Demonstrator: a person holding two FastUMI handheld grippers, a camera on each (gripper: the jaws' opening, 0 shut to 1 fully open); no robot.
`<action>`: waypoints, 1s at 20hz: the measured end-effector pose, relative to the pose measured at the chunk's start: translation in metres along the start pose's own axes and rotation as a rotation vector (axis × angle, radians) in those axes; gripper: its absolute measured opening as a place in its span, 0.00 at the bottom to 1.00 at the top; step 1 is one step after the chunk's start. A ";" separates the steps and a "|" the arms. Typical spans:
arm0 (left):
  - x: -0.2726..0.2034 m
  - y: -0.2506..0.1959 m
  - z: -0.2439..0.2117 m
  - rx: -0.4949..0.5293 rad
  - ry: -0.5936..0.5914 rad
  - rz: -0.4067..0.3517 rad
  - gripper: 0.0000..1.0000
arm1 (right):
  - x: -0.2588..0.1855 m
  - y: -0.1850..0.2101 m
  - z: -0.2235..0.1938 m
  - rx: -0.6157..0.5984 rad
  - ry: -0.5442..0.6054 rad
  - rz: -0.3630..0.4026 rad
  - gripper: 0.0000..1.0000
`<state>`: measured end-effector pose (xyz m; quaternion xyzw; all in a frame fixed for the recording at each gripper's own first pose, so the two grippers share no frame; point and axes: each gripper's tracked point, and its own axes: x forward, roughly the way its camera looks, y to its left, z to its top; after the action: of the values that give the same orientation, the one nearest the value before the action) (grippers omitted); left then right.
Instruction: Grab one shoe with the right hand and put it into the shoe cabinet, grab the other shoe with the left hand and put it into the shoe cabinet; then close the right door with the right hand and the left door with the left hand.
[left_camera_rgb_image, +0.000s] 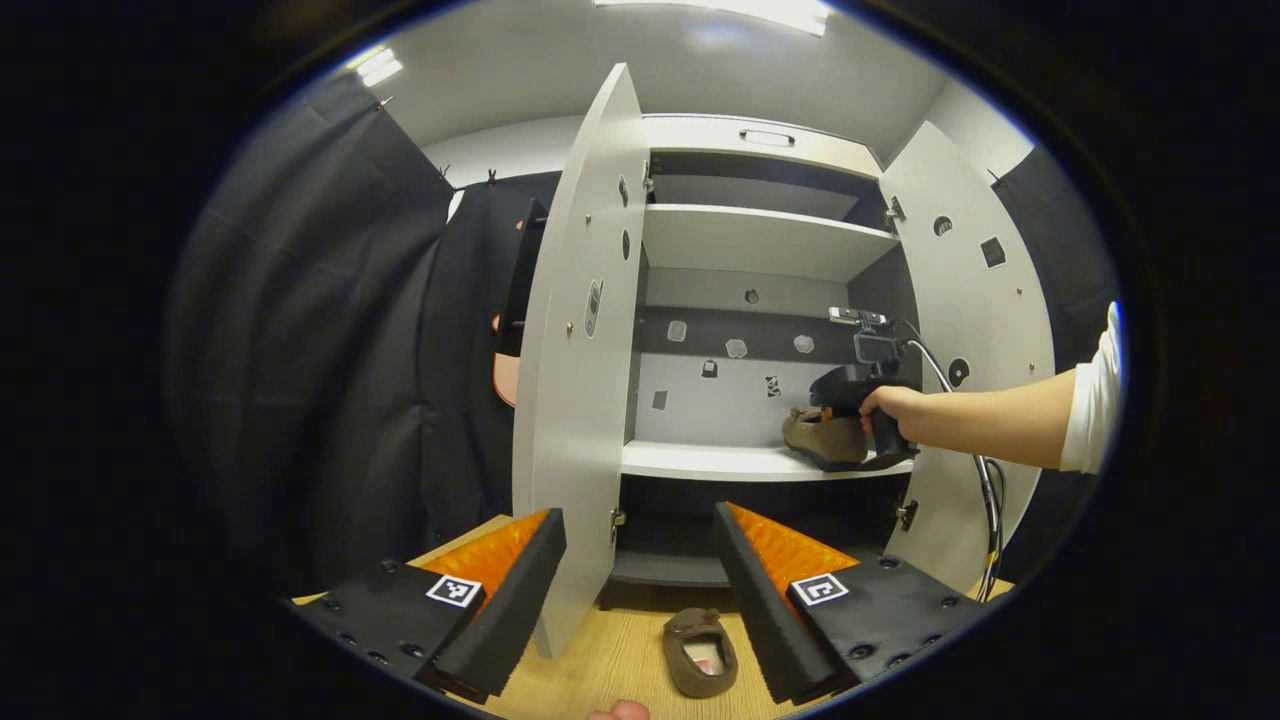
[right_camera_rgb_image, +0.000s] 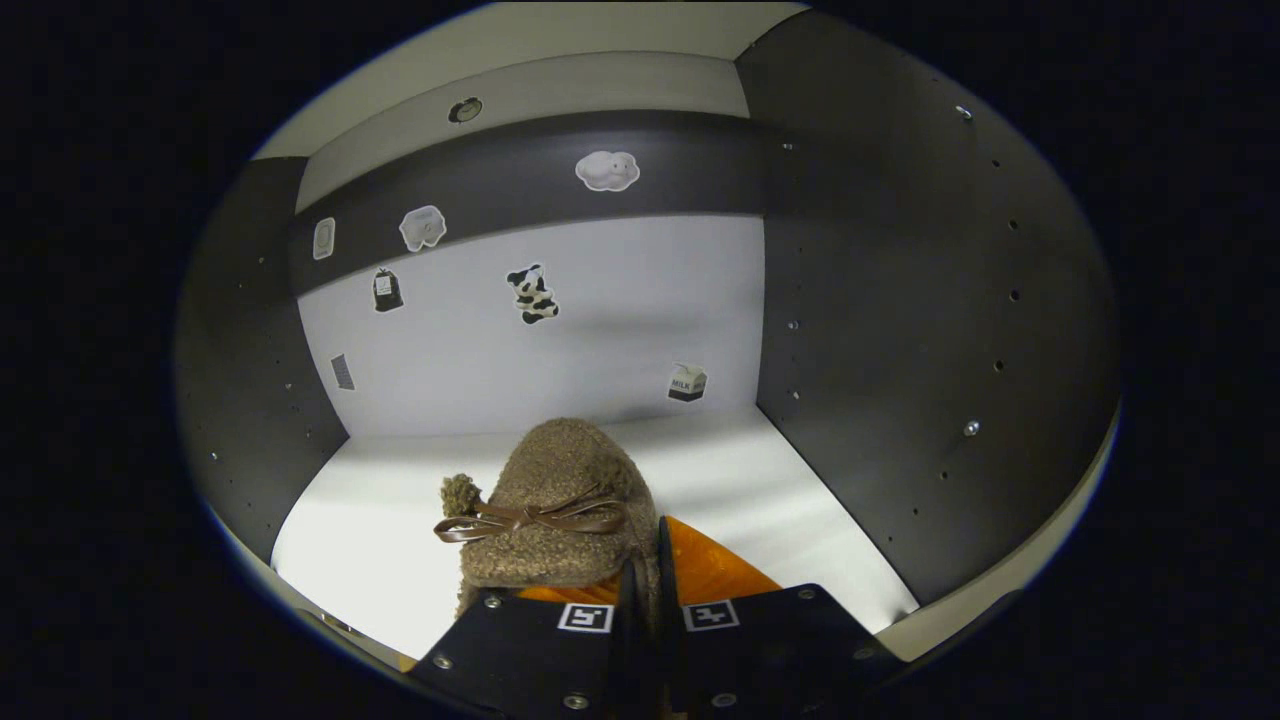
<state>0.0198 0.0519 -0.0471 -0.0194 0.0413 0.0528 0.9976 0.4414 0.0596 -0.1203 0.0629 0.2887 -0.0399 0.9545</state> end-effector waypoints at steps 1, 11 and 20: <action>0.001 0.001 -0.001 -0.001 0.000 0.002 0.96 | -0.002 -0.003 0.000 -0.012 0.001 -0.010 0.14; 0.002 -0.004 -0.004 -0.025 0.004 -0.016 0.96 | -0.024 -0.023 -0.010 -0.077 0.056 -0.006 0.80; 0.000 -0.003 -0.004 -0.045 0.009 -0.013 0.96 | -0.061 -0.010 0.000 -0.078 0.037 0.076 0.88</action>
<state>0.0193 0.0488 -0.0509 -0.0421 0.0444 0.0472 0.9970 0.3894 0.0524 -0.0873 0.0372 0.3051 0.0090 0.9516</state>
